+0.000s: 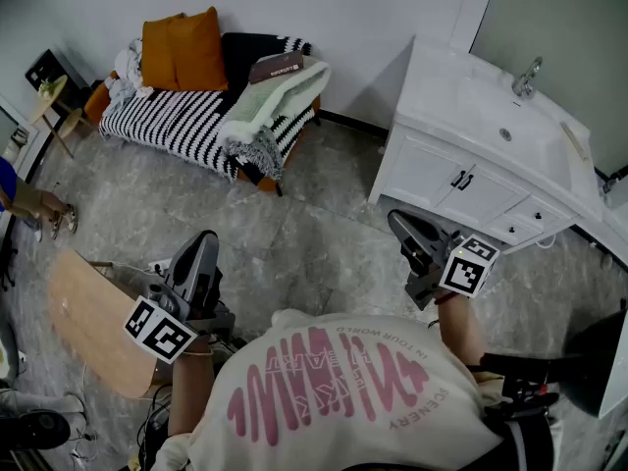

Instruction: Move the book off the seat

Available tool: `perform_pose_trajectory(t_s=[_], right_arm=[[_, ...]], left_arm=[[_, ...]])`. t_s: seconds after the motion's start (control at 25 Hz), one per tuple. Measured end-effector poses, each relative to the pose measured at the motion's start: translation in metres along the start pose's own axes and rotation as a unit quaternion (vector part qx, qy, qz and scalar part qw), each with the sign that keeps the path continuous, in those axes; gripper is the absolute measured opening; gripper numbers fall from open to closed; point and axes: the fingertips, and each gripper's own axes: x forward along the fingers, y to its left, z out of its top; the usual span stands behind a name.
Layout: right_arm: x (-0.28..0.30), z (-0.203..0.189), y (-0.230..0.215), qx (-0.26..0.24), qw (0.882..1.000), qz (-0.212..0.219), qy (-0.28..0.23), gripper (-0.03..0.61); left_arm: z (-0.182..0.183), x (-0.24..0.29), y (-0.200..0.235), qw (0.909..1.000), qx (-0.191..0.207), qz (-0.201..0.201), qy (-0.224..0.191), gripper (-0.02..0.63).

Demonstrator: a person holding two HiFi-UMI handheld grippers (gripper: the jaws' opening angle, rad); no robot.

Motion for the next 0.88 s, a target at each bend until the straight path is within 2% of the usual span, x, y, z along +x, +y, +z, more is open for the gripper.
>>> perform_pose_trajectory(t_s=[0.2,0.4,0.64,0.88], right_arm=[[-0.001,0.002,-0.002,0.004,1.000,0.000,-0.002,0.011],[0.000,0.001,-0.004,0.008,1.000,-0.002,-0.005,0.011],[0.000,0.000,-0.009,0.035,0.999,-0.003,-0.025,0.012],[0.000,-0.003,-0.021,0.009,0.999,-0.040,-0.025,0.012]], left_arm=[[0.005,0.005,0.001,1.0000,0.006,0.002,0.001,0.008],[0.002,0.009,0.000,0.9994,0.028,0.004,0.018,0.008],[-0.006,0.009,0.005,0.9988,0.038,-0.004,0.031,0.008],[0.009,0.037,0.019,0.9971,0.065,-0.039,-0.003,0.008]])
